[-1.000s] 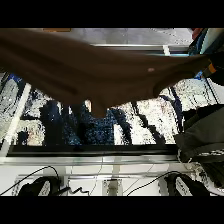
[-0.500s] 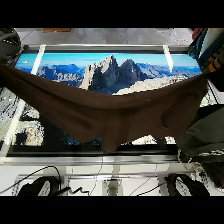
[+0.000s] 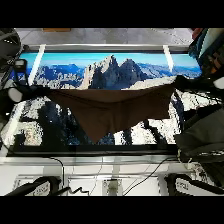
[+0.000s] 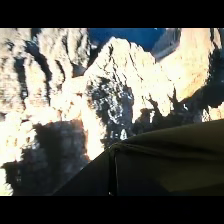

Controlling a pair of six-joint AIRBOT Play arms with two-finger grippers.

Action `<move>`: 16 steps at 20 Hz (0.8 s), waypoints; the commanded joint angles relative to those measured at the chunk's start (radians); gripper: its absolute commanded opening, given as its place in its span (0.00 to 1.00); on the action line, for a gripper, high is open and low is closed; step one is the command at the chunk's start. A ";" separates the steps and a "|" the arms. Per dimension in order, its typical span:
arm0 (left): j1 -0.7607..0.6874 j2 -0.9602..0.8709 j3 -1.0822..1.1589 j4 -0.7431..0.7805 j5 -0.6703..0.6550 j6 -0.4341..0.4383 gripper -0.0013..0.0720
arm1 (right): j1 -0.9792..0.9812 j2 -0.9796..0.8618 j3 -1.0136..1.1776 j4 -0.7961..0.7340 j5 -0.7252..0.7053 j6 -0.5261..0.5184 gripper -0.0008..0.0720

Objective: Fold the clothes and pants, and hang the long-sleeved shirts on hangers.

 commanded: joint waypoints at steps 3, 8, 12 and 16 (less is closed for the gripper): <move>-0.058 -0.071 -0.001 -0.005 0.240 0.000 0.04 | 0.118 -0.134 -0.013 0.024 -0.424 -0.001 0.03; -0.062 -0.071 -0.001 -0.004 0.284 0.000 0.04 | 0.143 -0.137 -0.012 0.015 -0.538 -0.002 0.19; -0.062 -0.071 -0.001 -0.004 0.281 0.000 0.50 | 0.140 -0.136 -0.010 -0.059 -0.489 -0.002 0.72; -0.061 -0.062 0.000 -0.004 0.195 0.000 0.98 | 0.051 -0.137 -0.009 -0.084 -0.298 0.026 0.71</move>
